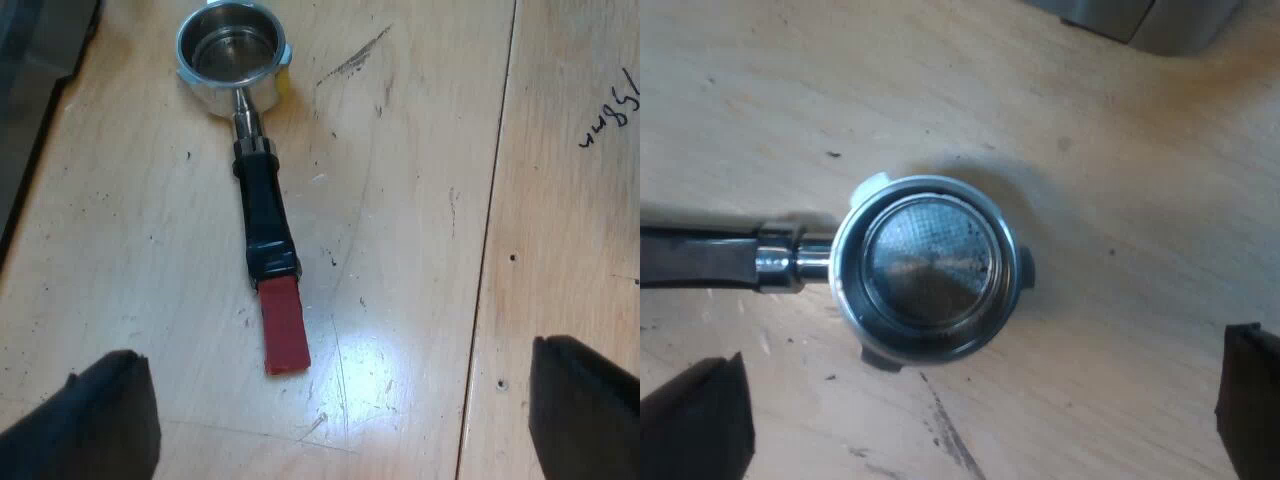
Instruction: Put the handle in the coffee machine
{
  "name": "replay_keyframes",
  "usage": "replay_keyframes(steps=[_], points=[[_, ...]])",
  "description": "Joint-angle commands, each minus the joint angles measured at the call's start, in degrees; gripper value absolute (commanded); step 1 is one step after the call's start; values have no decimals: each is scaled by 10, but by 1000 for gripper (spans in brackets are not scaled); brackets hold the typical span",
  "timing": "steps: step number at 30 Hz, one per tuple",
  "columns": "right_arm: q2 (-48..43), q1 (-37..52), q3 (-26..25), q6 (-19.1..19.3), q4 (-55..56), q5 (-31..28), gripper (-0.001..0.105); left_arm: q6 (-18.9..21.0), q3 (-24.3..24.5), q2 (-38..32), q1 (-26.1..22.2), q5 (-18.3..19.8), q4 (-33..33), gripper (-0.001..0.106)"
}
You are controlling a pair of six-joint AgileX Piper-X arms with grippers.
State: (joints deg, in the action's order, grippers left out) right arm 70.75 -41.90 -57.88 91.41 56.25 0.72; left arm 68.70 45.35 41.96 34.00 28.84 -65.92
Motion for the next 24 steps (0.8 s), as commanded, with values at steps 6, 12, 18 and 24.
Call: replay_keyframes(steps=[6,12,18,24], points=[[23,19,25,40,-49,49,95,9,3,19,3,-4,3,77],[86,19,25,39,-85,82,95,9,3,24,3,-4,2,77],[126,19,25,45,-100,85,95,9,3,24,3,-9,2,77],[154,19,25,45,-118,91,95,9,3,24,3,-9,2,77]])
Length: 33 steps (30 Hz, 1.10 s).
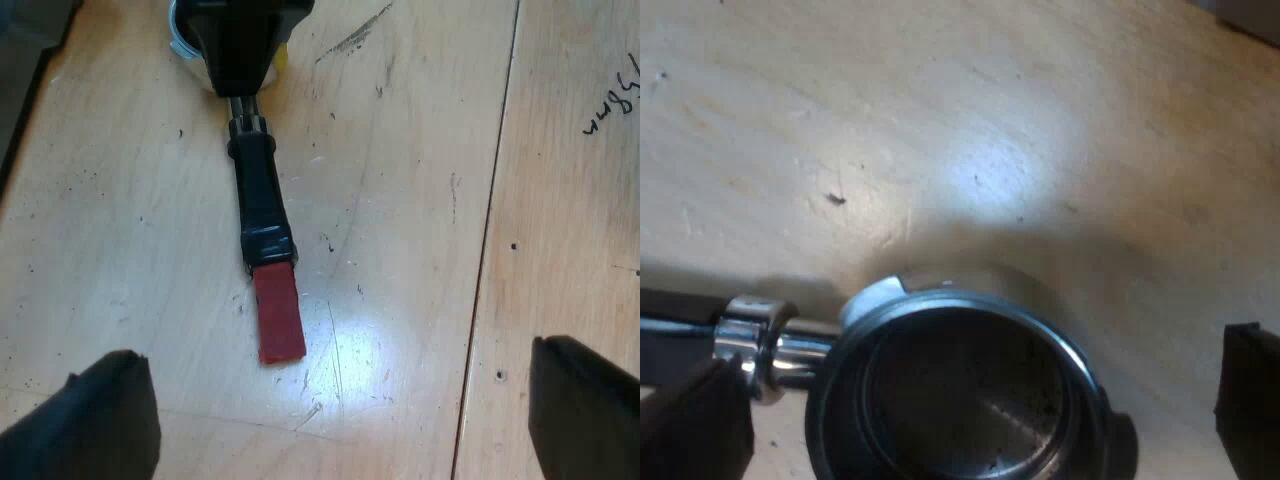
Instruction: Put the handle in the coffee machine
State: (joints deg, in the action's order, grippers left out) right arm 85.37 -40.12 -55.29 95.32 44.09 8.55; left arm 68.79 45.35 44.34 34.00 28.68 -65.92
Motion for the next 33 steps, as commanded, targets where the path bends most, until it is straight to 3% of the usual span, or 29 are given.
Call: replay_keyframes(steps=[1,17,21,22,23,25,27,33], points=[[12,2,-1,5,2,12,95,8,3,1,3,-7,2,77],[42,2,-1,9,-13,33,93,8,3,1,3,-7,2,77],[42,2,-1,9,-2,37,72,8,3,1,3,-7,2,77],[42,2,-1,9,5,38,50,8,3,1,3,-7,2,77],[42,2,-1,9,6,38,43,8,3,1,3,-7,2,77],[42,2,-1,9,9,42,11,5,3,1,3,-7,2,77],[41,2,-1,6,9,50,0,3,3,1,3,-7,2,77],[13,2,-1,-39,17,55,0,-9,3,1,3,-7,10,77]])
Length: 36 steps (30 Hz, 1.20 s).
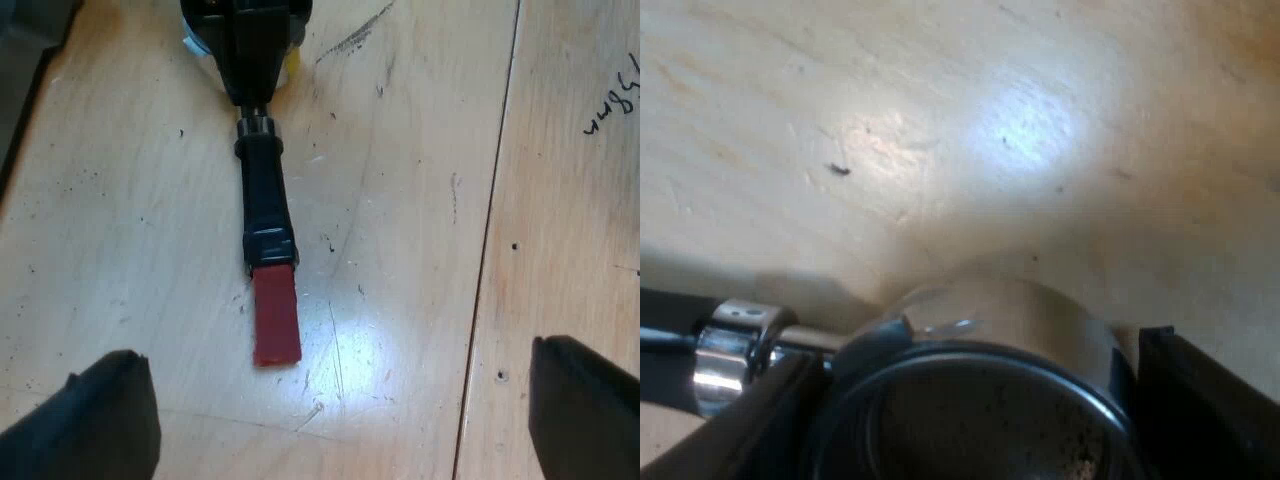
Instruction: Put the handle in the coffee machine
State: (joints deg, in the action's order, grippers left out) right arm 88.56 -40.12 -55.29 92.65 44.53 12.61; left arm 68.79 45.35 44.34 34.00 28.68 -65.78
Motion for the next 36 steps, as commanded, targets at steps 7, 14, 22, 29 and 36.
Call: replay_keyframes(steps=[7,14,22,29,36], points=[[-74,2,-1,-80,52,14,0,-50,3,1,3,-7,41,77],[-114,2,-1,-107,101,14,0,-104,3,1,3,-10,45,77],[-147,-1,-62,-125,184,14,0,-96,-36,1,3,-10,95,77],[-147,-1,-96,-126,205,18,0,-92,-66,4,3,-8,152,77],[-147,-20,-99,-131,214,27,0,-73,-79,45,3,29,179,77]])
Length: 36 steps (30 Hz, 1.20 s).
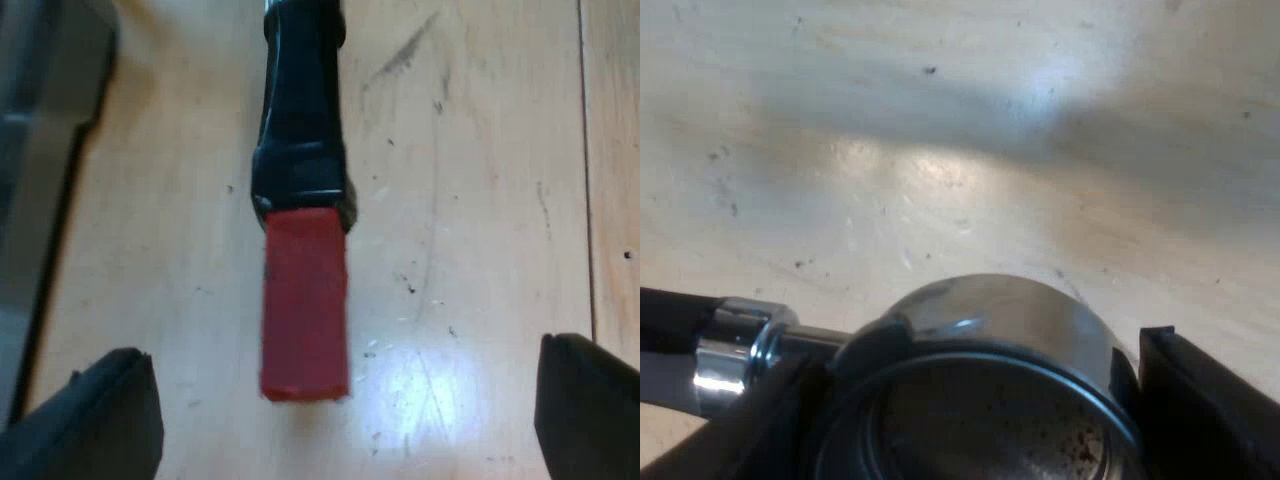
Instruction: Put the handle in the coffee machine
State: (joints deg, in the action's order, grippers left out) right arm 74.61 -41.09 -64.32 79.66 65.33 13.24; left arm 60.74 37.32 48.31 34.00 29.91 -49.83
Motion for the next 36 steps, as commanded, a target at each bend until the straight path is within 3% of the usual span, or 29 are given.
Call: replay_keyframes(steps=[1,10,21,36], points=[[-8,-16,-8,-5,6,21,0,7,1,8,3,21,25,77],[-8,-38,-8,-40,6,21,0,7,-5,35,3,52,39,76],[-8,-38,-8,-74,-35,40,0,7,-25,35,3,51,72,76],[-8,-38,-15,-75,-36,51,0,-11,-70,35,3,46,111,76]])
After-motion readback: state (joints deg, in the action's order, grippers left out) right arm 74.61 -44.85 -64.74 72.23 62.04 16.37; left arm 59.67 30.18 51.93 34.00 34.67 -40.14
